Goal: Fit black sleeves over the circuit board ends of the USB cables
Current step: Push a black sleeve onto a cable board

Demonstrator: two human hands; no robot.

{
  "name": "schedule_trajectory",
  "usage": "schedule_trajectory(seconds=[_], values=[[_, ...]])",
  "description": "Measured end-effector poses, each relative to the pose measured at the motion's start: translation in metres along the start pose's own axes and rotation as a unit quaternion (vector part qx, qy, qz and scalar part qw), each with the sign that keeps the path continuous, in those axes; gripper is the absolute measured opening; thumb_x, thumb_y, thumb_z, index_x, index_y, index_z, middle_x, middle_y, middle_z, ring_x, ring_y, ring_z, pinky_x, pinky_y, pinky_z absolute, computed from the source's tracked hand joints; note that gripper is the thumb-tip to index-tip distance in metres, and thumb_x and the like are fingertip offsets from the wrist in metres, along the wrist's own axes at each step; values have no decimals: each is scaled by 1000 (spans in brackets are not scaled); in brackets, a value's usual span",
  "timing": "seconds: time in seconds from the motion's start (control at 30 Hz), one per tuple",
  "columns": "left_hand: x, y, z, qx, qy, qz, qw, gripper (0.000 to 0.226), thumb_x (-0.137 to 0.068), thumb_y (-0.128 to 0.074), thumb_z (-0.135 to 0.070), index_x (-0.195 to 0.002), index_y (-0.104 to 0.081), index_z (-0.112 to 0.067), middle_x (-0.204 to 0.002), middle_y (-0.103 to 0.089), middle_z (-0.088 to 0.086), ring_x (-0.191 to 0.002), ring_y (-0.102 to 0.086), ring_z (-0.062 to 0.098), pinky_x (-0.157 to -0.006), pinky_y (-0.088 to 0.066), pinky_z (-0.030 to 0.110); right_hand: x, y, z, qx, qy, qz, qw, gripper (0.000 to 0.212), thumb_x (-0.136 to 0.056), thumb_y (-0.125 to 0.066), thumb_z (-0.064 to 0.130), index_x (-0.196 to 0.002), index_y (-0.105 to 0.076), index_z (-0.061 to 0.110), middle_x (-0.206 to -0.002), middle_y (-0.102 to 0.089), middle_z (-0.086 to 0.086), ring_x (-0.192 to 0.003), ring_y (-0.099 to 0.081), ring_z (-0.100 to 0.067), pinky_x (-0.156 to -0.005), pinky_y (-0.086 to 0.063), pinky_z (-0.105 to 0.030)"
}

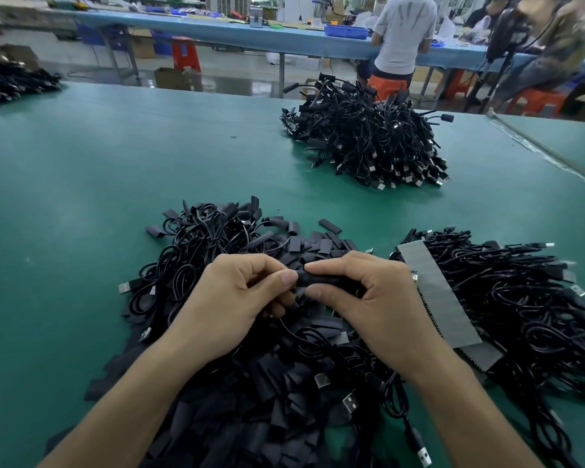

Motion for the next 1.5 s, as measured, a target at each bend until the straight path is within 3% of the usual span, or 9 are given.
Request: schedule_trajectory(seconds=[0.23,0.53,0.67,0.77,0.87,1.07,1.2,1.3,1.5], values=[[3,-7,-5,-140,-40,36,989,21,-97,-60,-24,-80,-72,-28,-70,-71,-9,-58,-62,1,-58,-47,13,0,-1,6,53,40,-1,998,19,-81,-79,15,-100,-78,16,-86,-70,12,-84,-64,2,-77,-46,-9],[4,-14,-5,-191,-66,65,977,20,-100,-56,-19,-85,-69,-25,-74,-69,-14,-63,-61,1,-60,-46,13,1,-1,0,30,13,-4,999,31,-79,-82,14,-109,-76,23,-93,-72,16,-90,-66,3,-81,-48,-11],[3,-13,-5,-176,-69,58,980,23,-100,-54,-19,-81,-67,-22,-72,-68,-9,-60,-60,2,-59,-49,18,3,2,-7,-52,-42,-51,996,37,-78,-83,18,-105,-67,37,-81,-72,13,-78,-69,-6,-71,-54,-18],[1,-9,-5,-144,-60,38,987,24,-100,-56,-21,-80,-69,-19,-70,-69,-6,-59,-61,6,-60,-52,22,6,10,-9,-98,-62,-127,985,24,-78,-83,19,-90,-67,33,-79,-72,13,-73,-70,-8,-67,-57,-23],[1,-6,-4,-118,-53,24,991,24,-99,-56,-22,-79,-69,-21,-69,-70,-4,-58,-61,5,-60,-52,22,8,11,-9,-95,-66,-162,980,24,-80,-81,15,-92,-71,33,-83,-73,17,-78,-70,-4,-72,-58,-22],[2,-6,-5,-128,-49,18,990,25,-99,-56,-20,-80,-72,-23,-70,-71,-3,-60,-62,10,-60,-53,31,11,6,-8,-32,-63,-173,982,27,-83,-79,17,-109,-76,22,-86,-74,15,-81,-70,0,-76,-57,-22],[1,-8,-4,-88,-37,23,995,26,-101,-53,-14,-89,-73,-25,-80,-76,-7,-71,-70,6,-66,-52,17,13,1,-2,-21,-48,-177,983,31,-83,-77,21,-114,-74,17,-89,-74,14,-80,-68,4,-76,-52,-12],[1,-10,0,-58,-25,36,997,27,-102,-50,-11,-94,-73,-22,-88,-77,-4,-82,-73,9,-76,-55,20,13,-1,-1,-28,-50,-177,983,32,-84,-75,25,-115,-73,16,-93,-75,12,-85,-68,7,-79,-50,-9],[0,-9,0,-46,-25,37,998,31,-103,-48,-11,-109,-72,-31,-96,-77,-8,-92,-73,9,-81,-54,21,15,-4,-14,-89,-101,-183,974,23,-85,-77,18,-108,-76,22,-84,-75,14,-79,-71,-2,-78,-57,-22]])
Point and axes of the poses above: each hand's wrist, its own x-axis away from the middle knuckle, its own y-axis out of the back of the hand, z = x × y, the point moved 9 cm from there along -x, towards the middle knuckle
